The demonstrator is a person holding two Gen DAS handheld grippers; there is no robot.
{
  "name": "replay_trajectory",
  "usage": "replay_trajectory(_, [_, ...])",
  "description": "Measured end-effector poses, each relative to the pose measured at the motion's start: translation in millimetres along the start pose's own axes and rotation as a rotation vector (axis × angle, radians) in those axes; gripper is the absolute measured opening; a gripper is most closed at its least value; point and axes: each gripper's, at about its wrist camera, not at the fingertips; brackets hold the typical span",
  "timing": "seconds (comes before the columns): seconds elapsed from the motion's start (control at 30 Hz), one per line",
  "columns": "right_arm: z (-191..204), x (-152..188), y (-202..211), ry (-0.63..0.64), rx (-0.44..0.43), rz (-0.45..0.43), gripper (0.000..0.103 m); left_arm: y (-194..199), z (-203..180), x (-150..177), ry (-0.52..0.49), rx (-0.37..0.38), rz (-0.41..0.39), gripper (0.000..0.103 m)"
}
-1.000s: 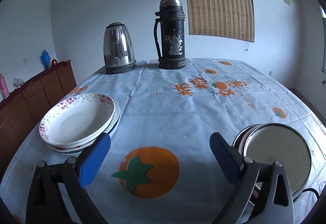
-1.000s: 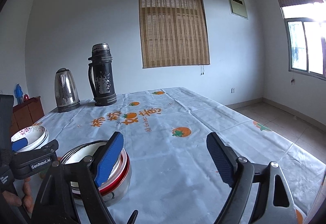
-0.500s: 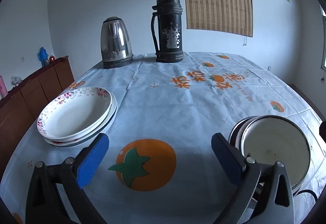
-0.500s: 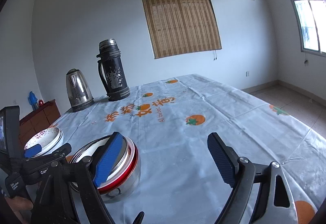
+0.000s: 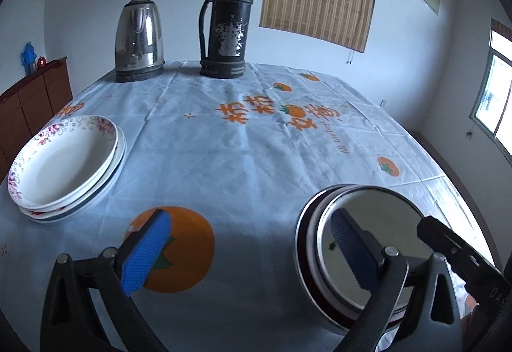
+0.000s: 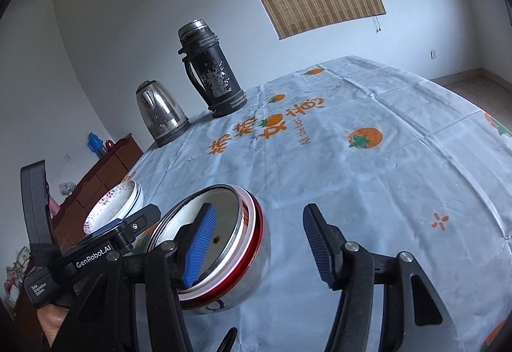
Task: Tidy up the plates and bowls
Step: 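Move both grippers to the rim of the steel pot, then grasp the steel pot rim with both grippers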
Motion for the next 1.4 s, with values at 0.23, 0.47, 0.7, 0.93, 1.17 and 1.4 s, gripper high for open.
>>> replay_trajectory(0.23, [-6.5, 5.2, -14.4, -0.061, -0.029, 0.079, 0.041, -9.8, -12.0, 1.3, -0.024, 0.036, 0.060, 0.096])
replay_trajectory(0.47, [-11.1, 6.1, -26.1, -0.161, -0.065, 0.152, 0.040, -24.8, -8.6, 3.3, 0.001, 0.038, 0.144, 0.078])
replay_trajectory(0.7, [-8.6, 5.1, -29.5, -0.169, -0.042, 0.166, 0.041, -30.2, -15.9, 2.7, 0.003, 0.078, 0.166, 0.057])
replay_trajectory(0.93, [-8.5, 5.0, -38.0, -0.176, -0.023, 0.203, 0.041, -30.6, -30.1, 6.1, -0.022, 0.109, 0.175, 0.034])
replay_trajectory(1.17, [-2.4, 4.3, -39.6, -0.133, 0.013, 0.214, 0.041, -29.6, -26.8, 7.2, 0.003, 0.123, 0.160, 0.032])
replay_trajectory(1.4, [3.8, 3.1, -39.3, -0.099, 0.060, 0.227, 0.037, -26.1, -27.0, 7.5, 0.002, 0.119, 0.149, 0.030])
Point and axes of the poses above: each gripper's, at about its wrist camera, not at the fingertips, and y roughly against the way its jaws point, z to its left, x to its underside, and after that the axes turned 2 degrees about -x, right-handed
